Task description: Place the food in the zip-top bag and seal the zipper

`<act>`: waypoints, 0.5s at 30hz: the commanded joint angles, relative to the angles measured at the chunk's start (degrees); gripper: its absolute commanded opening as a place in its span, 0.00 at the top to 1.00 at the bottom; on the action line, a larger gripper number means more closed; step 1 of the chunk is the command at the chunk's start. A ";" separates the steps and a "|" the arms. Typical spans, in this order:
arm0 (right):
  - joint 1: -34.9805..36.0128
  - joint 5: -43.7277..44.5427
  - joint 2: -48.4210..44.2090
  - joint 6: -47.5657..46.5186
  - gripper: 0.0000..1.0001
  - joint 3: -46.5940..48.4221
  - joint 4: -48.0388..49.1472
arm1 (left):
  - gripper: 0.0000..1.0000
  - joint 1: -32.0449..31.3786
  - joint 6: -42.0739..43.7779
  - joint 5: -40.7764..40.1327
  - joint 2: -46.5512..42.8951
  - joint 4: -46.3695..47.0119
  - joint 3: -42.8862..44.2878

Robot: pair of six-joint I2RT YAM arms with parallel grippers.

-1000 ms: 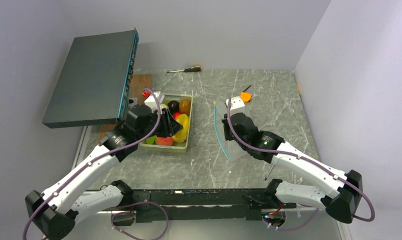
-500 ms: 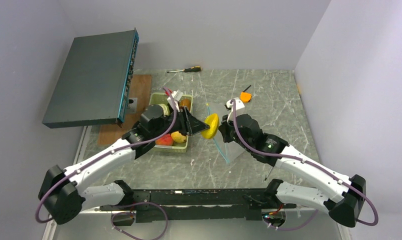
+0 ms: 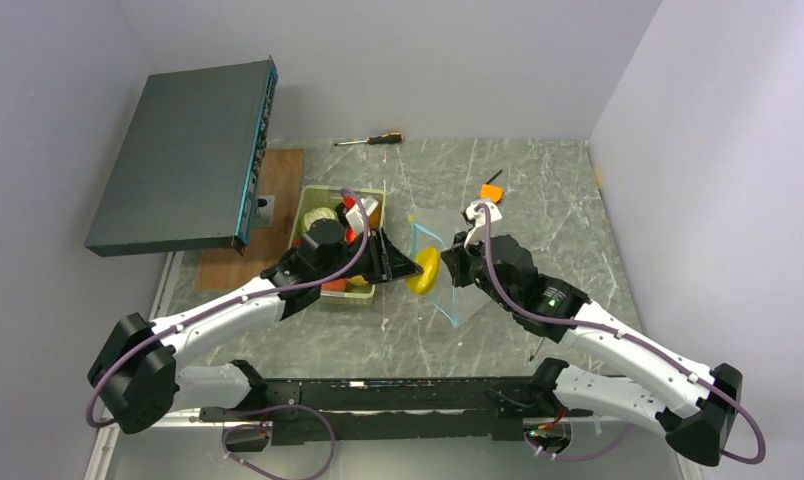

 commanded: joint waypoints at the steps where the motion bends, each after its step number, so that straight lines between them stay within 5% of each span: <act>1: 0.19 -2.69 -0.03 -0.08 1.00 0.37 3.84 | 0.74 -0.45 -0.94 -0.31 1.80 0.51 3.43; 6: 0.17 -3.48 -0.09 0.04 1.00 -0.08 4.22 | 0.63 -0.57 -0.86 -2.06 2.39 -2.49 5.86; 11: 0.14 -3.19 0.70 0.26 1.00 -0.03 4.05 | 0.22 -0.69 -1.46 -2.86 0.92 -2.19 4.97; 15: 0.12 -2.95 0.65 0.60 1.00 -0.69 4.35 | 0.10 -1.47 -0.79 -3.76 -1.07 -1.77 4.01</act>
